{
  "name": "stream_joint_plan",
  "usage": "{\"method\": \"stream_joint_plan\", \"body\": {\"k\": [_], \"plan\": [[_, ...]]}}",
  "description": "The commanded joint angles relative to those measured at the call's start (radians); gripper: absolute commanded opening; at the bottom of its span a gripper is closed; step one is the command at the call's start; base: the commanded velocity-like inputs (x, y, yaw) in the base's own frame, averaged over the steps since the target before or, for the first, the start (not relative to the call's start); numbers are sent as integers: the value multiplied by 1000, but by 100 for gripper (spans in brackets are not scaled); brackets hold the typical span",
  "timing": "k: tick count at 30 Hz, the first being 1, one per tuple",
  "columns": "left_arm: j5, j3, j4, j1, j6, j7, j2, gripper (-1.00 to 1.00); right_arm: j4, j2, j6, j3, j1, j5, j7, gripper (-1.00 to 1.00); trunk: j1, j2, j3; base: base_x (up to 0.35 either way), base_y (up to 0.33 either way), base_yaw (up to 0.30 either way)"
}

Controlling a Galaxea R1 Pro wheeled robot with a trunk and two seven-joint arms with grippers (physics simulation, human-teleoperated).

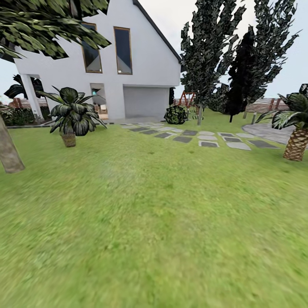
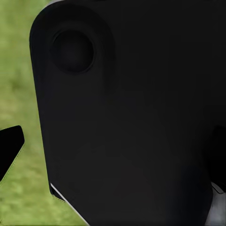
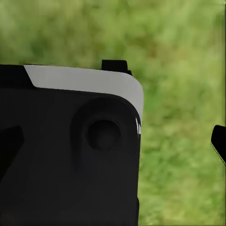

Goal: Take the three Easter eggs out of the wicker basket on the lawn in the garden, then place them on the lawn next to a single tree (choose any tree) so that all three eggs are next to the same tree and none are left in the basket.

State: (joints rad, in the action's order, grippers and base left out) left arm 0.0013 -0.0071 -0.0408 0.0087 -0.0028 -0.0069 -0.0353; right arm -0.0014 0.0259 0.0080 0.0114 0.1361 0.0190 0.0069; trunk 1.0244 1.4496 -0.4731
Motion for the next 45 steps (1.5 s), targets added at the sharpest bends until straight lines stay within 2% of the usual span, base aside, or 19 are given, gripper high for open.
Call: {"method": "stream_joint_plan", "body": {"k": [1, 45], "plan": [[0, -1, -2, 1, 0, -1, 0, 100, 0, 0, 1, 1, 0, 2, 1, 100, 1, 0, -1, 340, 0, 0], [0, -1, -2, 1, -1, -1, 0, 100, 0, 0, 1, 1, 0, 1, 1, 100, 1, 0, -1, 340, 0, 0]]}}
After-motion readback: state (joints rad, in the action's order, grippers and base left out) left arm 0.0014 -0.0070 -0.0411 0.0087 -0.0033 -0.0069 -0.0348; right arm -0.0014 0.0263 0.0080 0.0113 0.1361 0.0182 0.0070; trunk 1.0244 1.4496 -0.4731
